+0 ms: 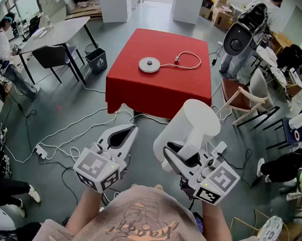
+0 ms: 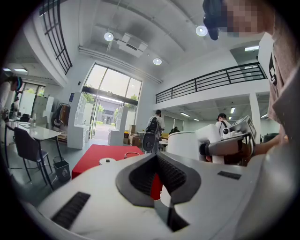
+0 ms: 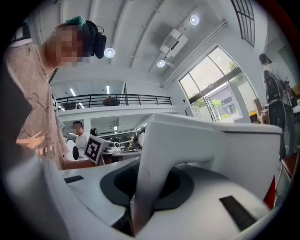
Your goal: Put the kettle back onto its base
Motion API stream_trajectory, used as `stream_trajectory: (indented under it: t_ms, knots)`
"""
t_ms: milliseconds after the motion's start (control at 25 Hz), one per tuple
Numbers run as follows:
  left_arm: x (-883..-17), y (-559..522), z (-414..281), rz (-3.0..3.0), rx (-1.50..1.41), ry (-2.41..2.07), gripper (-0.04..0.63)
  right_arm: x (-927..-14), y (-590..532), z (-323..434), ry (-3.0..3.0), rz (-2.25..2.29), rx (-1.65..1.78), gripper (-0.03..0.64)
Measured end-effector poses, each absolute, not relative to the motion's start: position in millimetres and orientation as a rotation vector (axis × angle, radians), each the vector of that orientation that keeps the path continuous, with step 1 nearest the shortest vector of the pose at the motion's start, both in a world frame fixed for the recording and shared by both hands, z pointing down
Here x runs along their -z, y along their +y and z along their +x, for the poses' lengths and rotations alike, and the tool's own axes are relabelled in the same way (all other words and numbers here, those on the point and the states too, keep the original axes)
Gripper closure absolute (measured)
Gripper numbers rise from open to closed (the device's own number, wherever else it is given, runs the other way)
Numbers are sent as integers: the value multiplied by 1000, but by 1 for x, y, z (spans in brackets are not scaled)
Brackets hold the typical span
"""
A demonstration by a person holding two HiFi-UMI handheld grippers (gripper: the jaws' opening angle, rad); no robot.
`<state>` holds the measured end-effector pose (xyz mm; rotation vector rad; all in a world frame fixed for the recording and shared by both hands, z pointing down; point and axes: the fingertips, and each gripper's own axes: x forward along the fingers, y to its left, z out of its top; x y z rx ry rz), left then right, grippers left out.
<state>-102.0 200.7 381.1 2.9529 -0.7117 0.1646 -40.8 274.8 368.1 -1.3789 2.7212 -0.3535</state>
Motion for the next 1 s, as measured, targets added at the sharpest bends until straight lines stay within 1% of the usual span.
stream_trajectory:
  t_ms: [360, 1000]
  knots:
    - [-374, 201, -105, 2949, -180, -719, 603, -361, 274, -42, 2712, -1366, 374, 534]
    - [-376, 217, -94, 2909, -198, -834, 603, -358, 283, -22, 2746, -1273, 380, 534]
